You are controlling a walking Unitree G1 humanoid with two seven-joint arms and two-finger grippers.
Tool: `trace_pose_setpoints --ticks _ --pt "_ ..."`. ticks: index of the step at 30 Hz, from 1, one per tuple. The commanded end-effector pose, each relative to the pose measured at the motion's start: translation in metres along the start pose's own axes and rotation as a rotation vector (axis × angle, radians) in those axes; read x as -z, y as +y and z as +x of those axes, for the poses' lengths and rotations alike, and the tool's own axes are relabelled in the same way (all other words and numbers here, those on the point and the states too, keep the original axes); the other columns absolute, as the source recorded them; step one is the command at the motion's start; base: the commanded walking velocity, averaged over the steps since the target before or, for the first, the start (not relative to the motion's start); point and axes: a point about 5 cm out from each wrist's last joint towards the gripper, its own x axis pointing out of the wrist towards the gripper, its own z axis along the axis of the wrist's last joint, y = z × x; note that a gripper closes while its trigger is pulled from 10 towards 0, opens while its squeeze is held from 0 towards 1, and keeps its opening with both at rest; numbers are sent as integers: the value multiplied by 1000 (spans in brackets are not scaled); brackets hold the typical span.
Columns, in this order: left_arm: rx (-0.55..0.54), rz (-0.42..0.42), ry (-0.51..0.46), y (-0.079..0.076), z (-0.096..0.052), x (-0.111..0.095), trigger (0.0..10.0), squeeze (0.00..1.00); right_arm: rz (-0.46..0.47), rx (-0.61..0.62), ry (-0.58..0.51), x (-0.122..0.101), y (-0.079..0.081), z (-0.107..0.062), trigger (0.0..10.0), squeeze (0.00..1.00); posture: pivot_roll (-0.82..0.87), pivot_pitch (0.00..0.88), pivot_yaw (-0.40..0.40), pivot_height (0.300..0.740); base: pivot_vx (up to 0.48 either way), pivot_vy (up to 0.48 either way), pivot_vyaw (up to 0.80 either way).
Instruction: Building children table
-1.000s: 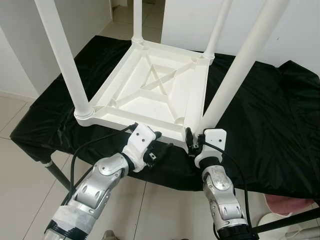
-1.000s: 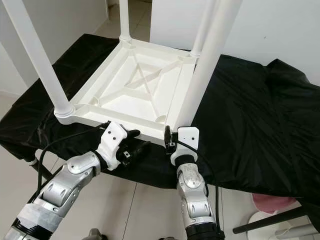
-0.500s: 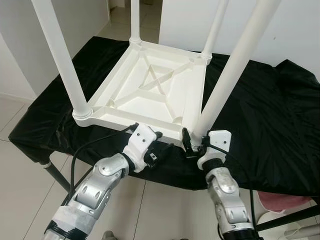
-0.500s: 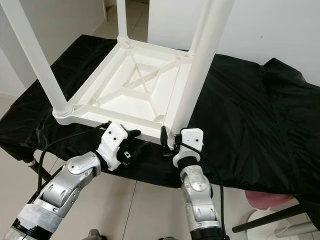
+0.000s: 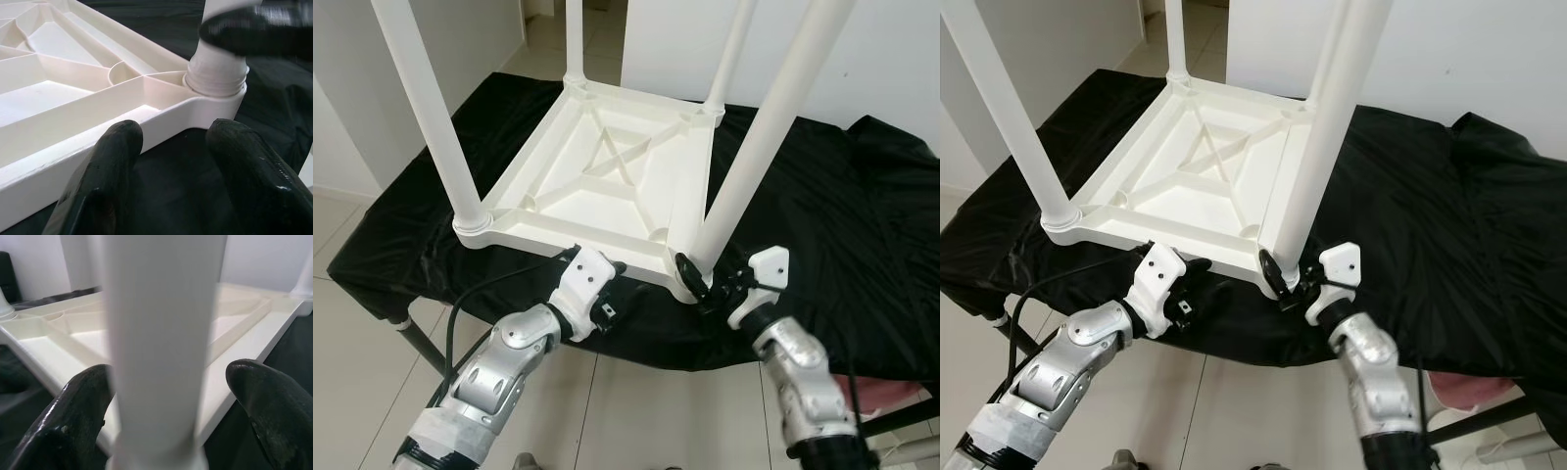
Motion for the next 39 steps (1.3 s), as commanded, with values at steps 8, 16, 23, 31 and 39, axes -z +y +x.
trace_pose_setpoints --ticks 8,16,23,31,39 --pt "62 19 -2 -2 1 -3 10000 0 -3 -135 91 19 -8 8 1020 0 15 69 -47 740 0 0 0" --pt "52 19 -6 -1 2 -4 10000 0 -34 -132 119 20 -30 5 0 0 15 84 -49 740 0 0 0" --pt "59 19 -5 -2 4 -4 10000 0 0 -68 84 15 -34 7 10000 0 9 94 -48 740 0 0 0" --pt "57 21 0 -2 3 -3 10000 0 -18 201 98 15 -34 4 10000 0 3 105 -46 740 0 0 0" --pt "65 16 0 -3 5 -3 10000 0 46 448 37 11 -10 5 10000 0 -8 109 -38 740 0 0 0"
